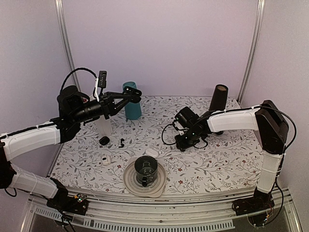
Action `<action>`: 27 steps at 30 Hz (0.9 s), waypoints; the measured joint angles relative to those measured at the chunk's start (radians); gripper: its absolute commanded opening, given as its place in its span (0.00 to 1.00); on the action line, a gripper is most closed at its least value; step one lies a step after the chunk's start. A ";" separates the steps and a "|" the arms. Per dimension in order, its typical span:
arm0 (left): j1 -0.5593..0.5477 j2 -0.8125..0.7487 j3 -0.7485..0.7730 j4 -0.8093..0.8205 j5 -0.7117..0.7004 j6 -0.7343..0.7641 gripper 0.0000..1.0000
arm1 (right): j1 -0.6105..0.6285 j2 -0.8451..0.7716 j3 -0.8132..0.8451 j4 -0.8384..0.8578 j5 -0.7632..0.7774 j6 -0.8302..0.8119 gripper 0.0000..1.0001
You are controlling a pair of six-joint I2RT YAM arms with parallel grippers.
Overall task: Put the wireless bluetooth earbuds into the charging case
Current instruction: Adjust the right earbud at the center of the board.
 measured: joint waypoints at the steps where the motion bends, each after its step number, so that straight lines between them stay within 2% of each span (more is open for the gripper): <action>1: 0.000 0.000 0.000 0.000 0.000 0.000 0.00 | 0.000 0.002 0.000 0.000 -0.002 0.000 0.29; 27: 0.000 0.000 0.000 0.000 0.000 0.000 0.00 | -0.002 0.030 0.001 0.000 0.008 0.007 0.29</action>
